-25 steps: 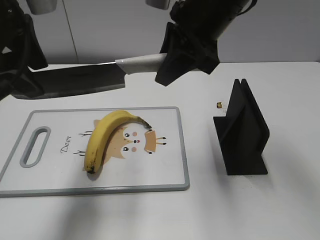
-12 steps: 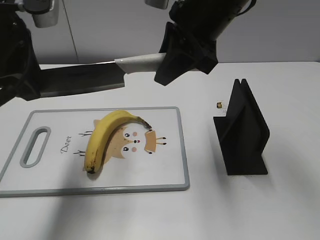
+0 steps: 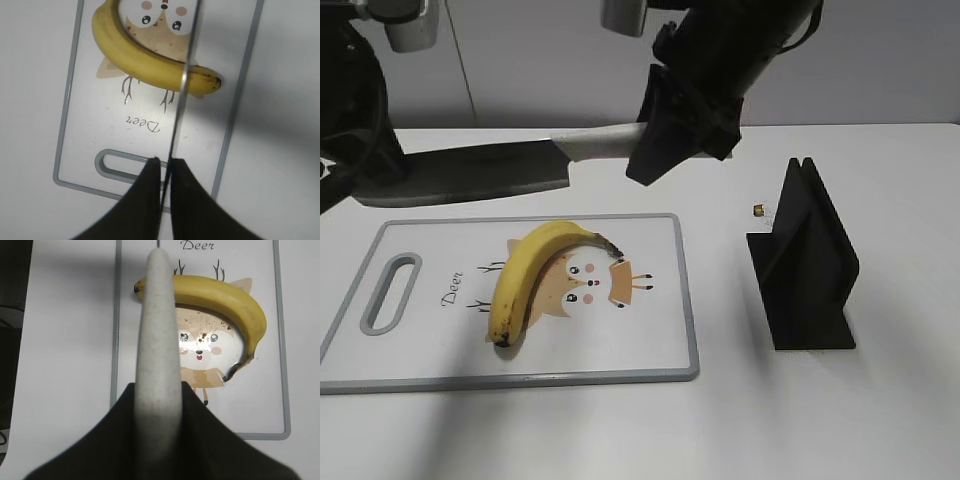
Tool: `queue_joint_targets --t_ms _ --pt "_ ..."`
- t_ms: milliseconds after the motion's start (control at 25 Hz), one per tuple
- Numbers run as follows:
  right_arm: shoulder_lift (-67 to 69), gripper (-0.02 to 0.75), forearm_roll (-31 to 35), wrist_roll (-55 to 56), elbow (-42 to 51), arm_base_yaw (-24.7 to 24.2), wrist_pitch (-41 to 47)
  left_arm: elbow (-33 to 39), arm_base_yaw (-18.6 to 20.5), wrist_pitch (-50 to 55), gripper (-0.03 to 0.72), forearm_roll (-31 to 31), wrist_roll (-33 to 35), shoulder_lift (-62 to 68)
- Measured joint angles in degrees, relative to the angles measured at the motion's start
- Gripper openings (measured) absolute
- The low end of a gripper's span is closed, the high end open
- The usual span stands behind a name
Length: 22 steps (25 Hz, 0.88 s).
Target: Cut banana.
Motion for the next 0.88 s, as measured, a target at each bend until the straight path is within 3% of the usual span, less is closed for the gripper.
queue_joint_targets --t_ms 120,880 --pt "0.09 0.162 -0.05 0.45 0.0 0.0 0.03 0.0 0.0 0.47 0.001 0.34 0.66 0.14" --pt "3.76 0.166 0.23 6.02 -0.06 0.17 1.65 4.85 -0.35 -5.84 0.0 2.62 1.35 0.88"
